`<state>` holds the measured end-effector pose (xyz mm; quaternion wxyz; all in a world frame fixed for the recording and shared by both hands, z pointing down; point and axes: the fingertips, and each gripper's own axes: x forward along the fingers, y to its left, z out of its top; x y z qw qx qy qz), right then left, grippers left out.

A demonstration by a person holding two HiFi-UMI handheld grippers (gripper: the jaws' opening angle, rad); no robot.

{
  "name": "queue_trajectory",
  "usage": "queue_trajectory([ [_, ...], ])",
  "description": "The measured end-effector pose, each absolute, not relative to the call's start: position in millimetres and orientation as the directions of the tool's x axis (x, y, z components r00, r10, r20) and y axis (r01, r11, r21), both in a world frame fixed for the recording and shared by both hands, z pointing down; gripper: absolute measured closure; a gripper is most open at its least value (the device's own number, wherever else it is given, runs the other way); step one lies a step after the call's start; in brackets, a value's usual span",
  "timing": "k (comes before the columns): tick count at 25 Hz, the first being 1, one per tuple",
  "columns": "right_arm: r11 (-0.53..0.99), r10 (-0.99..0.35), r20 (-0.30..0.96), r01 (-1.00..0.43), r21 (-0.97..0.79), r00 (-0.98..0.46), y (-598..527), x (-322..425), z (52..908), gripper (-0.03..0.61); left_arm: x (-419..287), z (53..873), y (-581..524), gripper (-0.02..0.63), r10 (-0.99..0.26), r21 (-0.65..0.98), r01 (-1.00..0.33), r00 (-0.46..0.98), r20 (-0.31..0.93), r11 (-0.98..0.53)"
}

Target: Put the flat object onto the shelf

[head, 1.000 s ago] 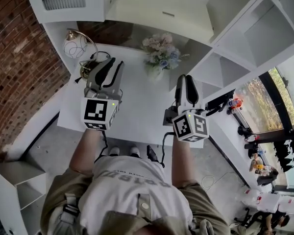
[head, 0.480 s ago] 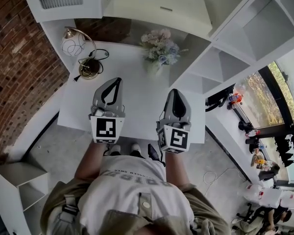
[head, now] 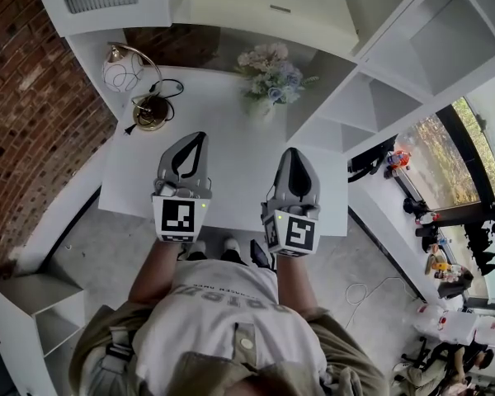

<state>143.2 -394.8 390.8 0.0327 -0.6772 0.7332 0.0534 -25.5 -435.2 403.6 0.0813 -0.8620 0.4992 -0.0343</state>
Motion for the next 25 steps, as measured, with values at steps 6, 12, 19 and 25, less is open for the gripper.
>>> queue_trajectory([
  [6, 0.063, -0.992, -0.106, -0.998, 0.010, -0.063, -394.3, 141.8, 394.0, 0.576, -27.1, 404.0, -434.8, 0.606, -0.862, -0.156, -0.853, 0.507, -0.019, -0.498],
  [12, 0.073, -0.990, -0.123, -0.997, -0.002, -0.072, -398.7, 146.7, 384.5, 0.576, -29.7, 400.4, -438.3, 0.606, -0.860, -0.140, -0.853, 0.510, -0.023, -0.503],
  [19, 0.076, -0.989, -0.127, -0.997, -0.003, -0.075, -402.3, 148.8, 380.6, 0.577, -32.5, 399.5, -444.5, 0.606, -0.857, -0.114, -0.853, 0.515, -0.017, -0.510],
  [25, 0.108, -0.984, -0.136, -0.994, 0.033, -0.112, -404.8, 143.3, 377.8, 0.576, -30.5, 399.6, -447.3, 0.606, -0.856, -0.100, -0.852, 0.517, -0.013, -0.513],
])
